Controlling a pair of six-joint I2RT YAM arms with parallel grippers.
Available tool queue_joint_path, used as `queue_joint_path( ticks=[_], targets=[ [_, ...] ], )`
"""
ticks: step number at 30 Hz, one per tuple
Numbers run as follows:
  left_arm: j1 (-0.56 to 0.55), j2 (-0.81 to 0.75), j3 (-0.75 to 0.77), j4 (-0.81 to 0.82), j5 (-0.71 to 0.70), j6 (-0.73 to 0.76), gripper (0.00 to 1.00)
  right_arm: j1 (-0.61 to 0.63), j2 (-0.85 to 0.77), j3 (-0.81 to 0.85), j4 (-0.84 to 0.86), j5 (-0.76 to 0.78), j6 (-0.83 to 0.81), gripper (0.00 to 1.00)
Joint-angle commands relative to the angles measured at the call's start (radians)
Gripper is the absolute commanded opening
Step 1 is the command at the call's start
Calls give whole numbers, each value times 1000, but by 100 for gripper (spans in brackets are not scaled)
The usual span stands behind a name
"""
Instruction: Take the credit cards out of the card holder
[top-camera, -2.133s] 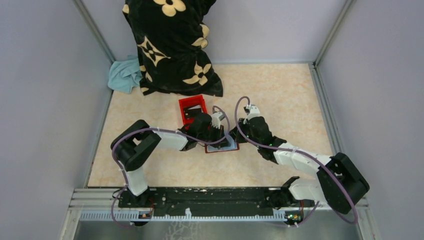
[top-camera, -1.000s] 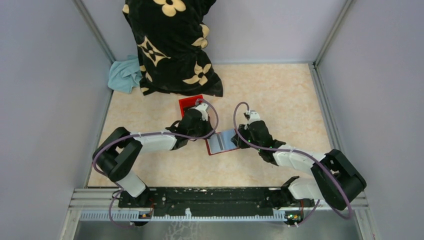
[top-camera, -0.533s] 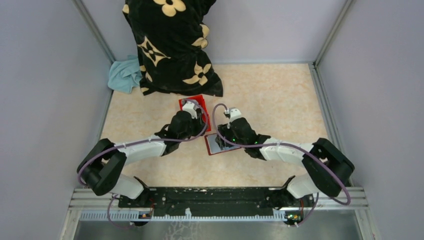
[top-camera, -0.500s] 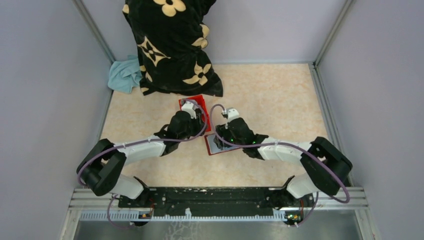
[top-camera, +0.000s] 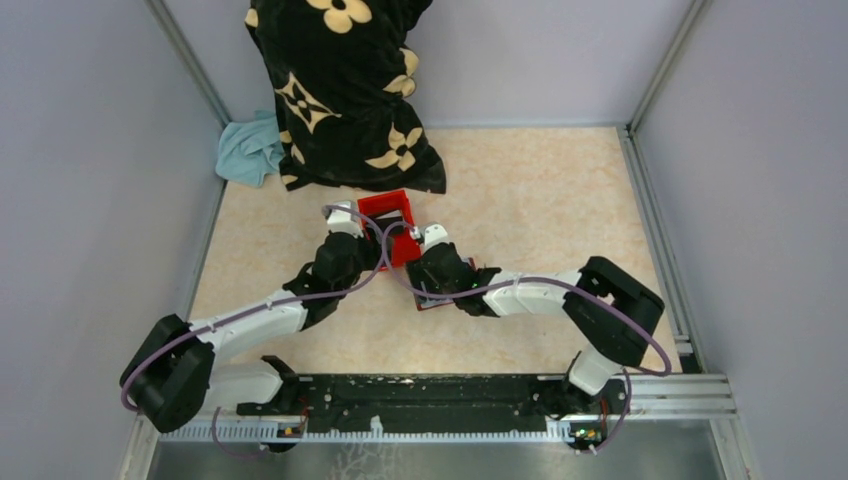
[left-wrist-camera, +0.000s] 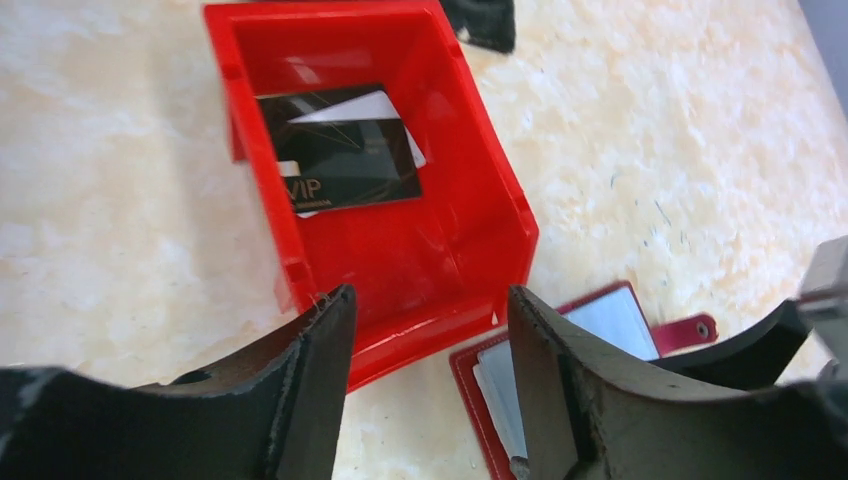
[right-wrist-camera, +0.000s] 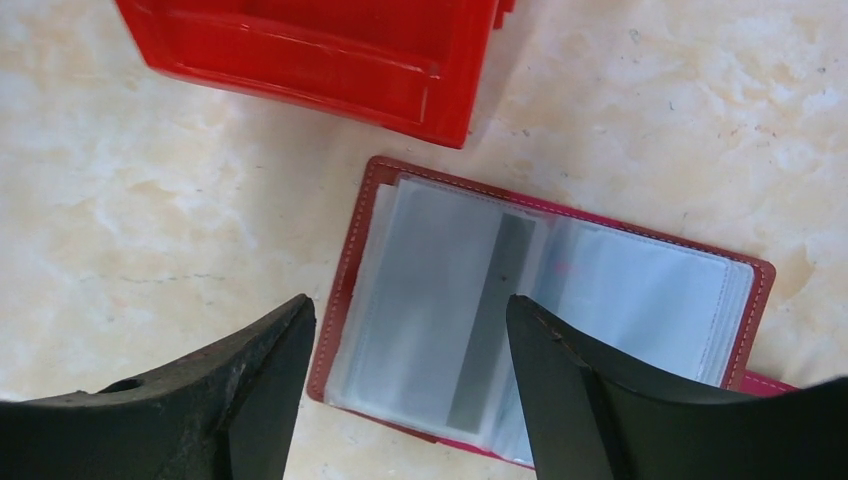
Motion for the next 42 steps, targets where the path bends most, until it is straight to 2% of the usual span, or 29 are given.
queue_joint_path(
  ticks=[1, 8, 15, 23, 30, 34, 38, 42],
  targets=[
    [6, -52, -24, 7, -114, -23, 66, 25, 51, 65, -19, 94, -8, 71],
    [10, -6, 2, -6, -84, -19, 68, 41, 118, 93, -54, 158, 2, 70],
    [11, 14, 9, -1, -59, -14, 68, 43, 129, 82, -78, 194, 28, 65],
    [14, 37, 17, 4, -31, -9, 68, 43, 137, 78, -72, 165, 55, 45],
    [16, 37, 17, 7, -18, -6, 68, 43, 104, 68, -59, 163, 76, 34],
    [16, 41, 19, 9, -5, -3, 68, 42, 78, 68, -57, 156, 83, 34],
    [16, 48, 23, 9, 6, -2, 68, 41, 74, 66, -55, 148, 82, 49],
    [16, 51, 24, 11, 14, 0, 68, 41, 34, 63, -57, 149, 85, 52]
  ],
)
